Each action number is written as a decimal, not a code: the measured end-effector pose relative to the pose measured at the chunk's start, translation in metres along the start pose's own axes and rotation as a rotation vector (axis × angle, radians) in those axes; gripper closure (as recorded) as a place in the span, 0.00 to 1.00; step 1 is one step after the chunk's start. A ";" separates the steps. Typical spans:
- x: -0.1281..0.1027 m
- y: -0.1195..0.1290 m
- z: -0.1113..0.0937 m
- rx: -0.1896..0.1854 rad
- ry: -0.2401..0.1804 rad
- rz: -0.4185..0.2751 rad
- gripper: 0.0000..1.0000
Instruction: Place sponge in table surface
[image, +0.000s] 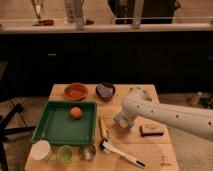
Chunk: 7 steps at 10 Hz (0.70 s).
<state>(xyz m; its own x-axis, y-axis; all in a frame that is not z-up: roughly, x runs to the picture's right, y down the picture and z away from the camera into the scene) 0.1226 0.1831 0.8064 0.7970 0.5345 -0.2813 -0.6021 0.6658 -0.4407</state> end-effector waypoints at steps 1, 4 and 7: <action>0.000 0.001 0.002 -0.013 0.006 -0.006 1.00; 0.001 0.001 0.002 -0.014 0.006 -0.007 0.82; -0.001 0.002 0.002 -0.015 0.006 -0.012 0.49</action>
<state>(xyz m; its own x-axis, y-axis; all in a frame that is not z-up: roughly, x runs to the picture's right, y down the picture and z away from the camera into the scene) 0.1200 0.1850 0.8074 0.8043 0.5238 -0.2808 -0.5920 0.6643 -0.4564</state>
